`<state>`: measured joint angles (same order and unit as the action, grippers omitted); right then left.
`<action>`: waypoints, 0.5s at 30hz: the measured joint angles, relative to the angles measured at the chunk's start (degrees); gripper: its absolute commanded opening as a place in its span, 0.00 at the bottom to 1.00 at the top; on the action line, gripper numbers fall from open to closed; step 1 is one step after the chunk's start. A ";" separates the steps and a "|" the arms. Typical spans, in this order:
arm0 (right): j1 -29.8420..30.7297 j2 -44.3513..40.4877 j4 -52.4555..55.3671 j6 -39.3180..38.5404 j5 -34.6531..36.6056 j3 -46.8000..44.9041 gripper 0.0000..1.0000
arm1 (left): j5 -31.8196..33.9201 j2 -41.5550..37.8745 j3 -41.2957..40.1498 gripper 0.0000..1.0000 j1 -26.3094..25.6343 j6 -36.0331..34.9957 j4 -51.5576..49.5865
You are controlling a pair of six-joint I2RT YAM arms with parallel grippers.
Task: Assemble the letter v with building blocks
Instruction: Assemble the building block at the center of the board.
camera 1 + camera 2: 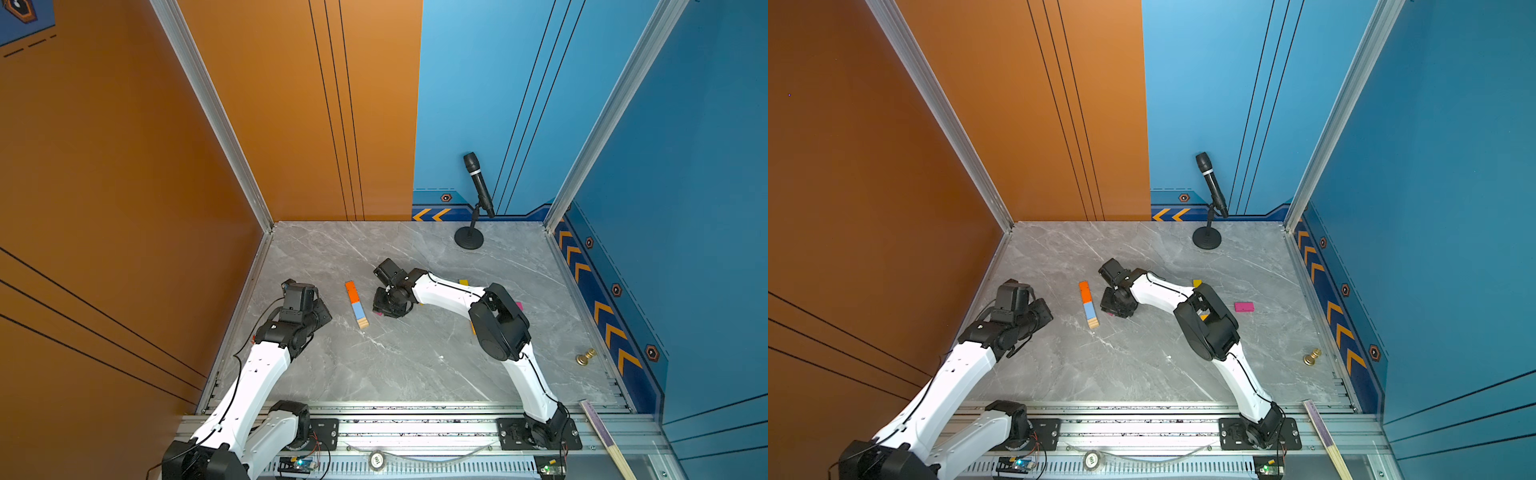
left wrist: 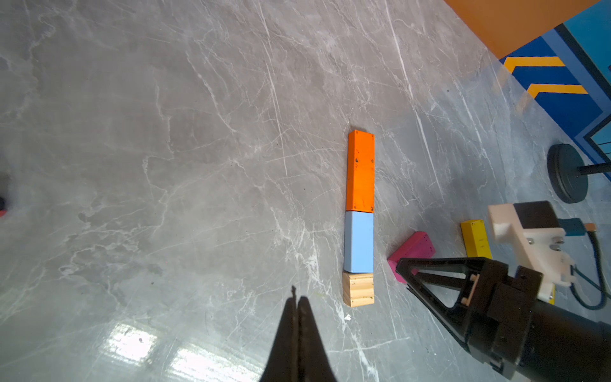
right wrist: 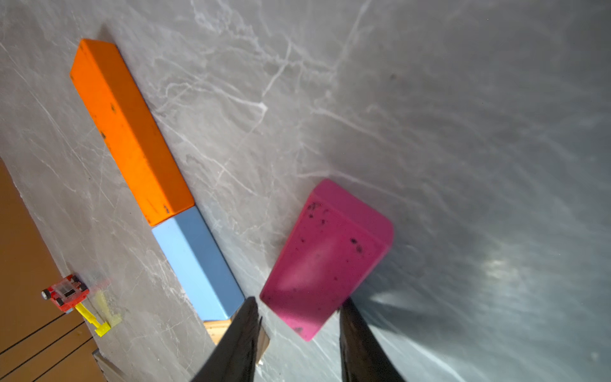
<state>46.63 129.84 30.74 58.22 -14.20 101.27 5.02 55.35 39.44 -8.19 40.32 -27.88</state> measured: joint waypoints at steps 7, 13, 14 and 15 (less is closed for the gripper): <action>-0.11 -1.22 0.17 -0.55 -1.27 -1.20 0.45 | 0.00 -0.50 -0.02 0.00 0.00 0.00 -0.02; -1.57 -8.07 2.45 -5.88 -0.02 -1.90 0.48 | 0.00 0.00 0.00 0.00 0.00 0.00 0.02; -2.10 -9.09 2.64 -6.93 0.37 -1.88 0.48 | -0.02 0.37 0.00 0.00 0.00 0.00 0.02; -2.80 -10.03 2.91 -8.00 0.72 -1.70 0.48 | -0.04 0.83 0.00 0.00 0.00 -0.02 0.02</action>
<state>43.83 119.81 33.65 50.22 -13.47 99.57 4.97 56.18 39.44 -8.19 40.29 -27.86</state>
